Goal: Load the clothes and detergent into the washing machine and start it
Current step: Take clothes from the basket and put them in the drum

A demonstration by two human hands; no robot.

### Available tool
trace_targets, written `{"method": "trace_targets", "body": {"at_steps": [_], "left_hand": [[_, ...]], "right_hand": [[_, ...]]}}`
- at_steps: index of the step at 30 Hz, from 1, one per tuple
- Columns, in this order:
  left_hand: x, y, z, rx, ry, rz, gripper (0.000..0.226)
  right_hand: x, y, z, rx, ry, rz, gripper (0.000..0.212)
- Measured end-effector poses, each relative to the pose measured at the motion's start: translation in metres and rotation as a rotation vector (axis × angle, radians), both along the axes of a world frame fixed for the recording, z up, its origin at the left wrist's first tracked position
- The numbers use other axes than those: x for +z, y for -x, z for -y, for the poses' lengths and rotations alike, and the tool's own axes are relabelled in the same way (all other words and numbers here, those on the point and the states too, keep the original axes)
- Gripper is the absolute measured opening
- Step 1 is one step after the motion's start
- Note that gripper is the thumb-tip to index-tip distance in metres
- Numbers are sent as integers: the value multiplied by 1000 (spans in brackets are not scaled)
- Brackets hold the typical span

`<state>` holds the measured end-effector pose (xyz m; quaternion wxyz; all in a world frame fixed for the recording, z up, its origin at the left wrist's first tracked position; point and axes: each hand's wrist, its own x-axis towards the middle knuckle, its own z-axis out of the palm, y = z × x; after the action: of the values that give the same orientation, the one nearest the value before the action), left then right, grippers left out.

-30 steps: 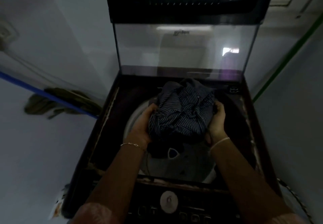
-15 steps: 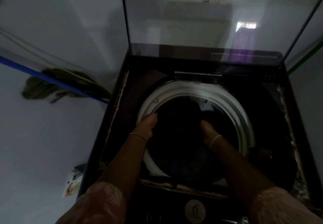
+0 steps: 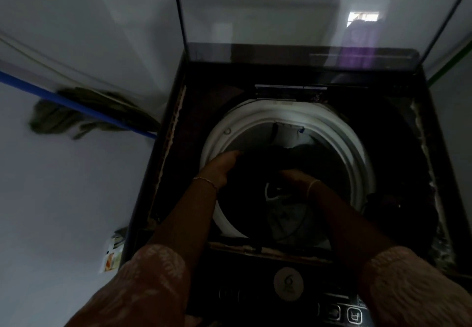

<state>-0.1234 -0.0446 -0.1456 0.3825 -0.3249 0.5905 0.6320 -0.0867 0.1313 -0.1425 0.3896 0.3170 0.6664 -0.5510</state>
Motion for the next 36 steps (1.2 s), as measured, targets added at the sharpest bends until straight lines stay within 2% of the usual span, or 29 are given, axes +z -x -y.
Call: {"method": "trace_targets", "body": {"at_steps": [3,5,8,12,14,17,21,25,30,36], "left_hand": [[6,-3,-4,-25,12,-20,45],[11,-3,-10,-55,1,-47,45],[32,-5,-28,-81,-48,-119,40],[58,-6,-65,-119,-120,-237,22],[71,-7,-87,-108,-170,-272,21],[93,-13,-131,-125,-278,-306,32],[121,-35,-207,-192,-417,-371,26],[146,-67,-292,-351,-455,-396,23],[142,-114,-392,-566,-419,-328,22],[95,-167,-472,-653,-327,-149,23]], "right_hand": [[12,2,-1,-87,52,-88,17],[25,3,-5,-214,140,-114,13],[44,6,-16,-370,298,-130,20],[66,6,-47,-438,377,-212,26],[81,-1,-70,-510,427,-291,25],[106,-18,-113,-602,384,-485,21],[127,-50,-177,-686,408,-624,25],[141,-98,-248,-803,402,-730,27],[134,-162,-334,-933,285,-718,29],[82,-228,-403,-1088,203,-530,26]]}}
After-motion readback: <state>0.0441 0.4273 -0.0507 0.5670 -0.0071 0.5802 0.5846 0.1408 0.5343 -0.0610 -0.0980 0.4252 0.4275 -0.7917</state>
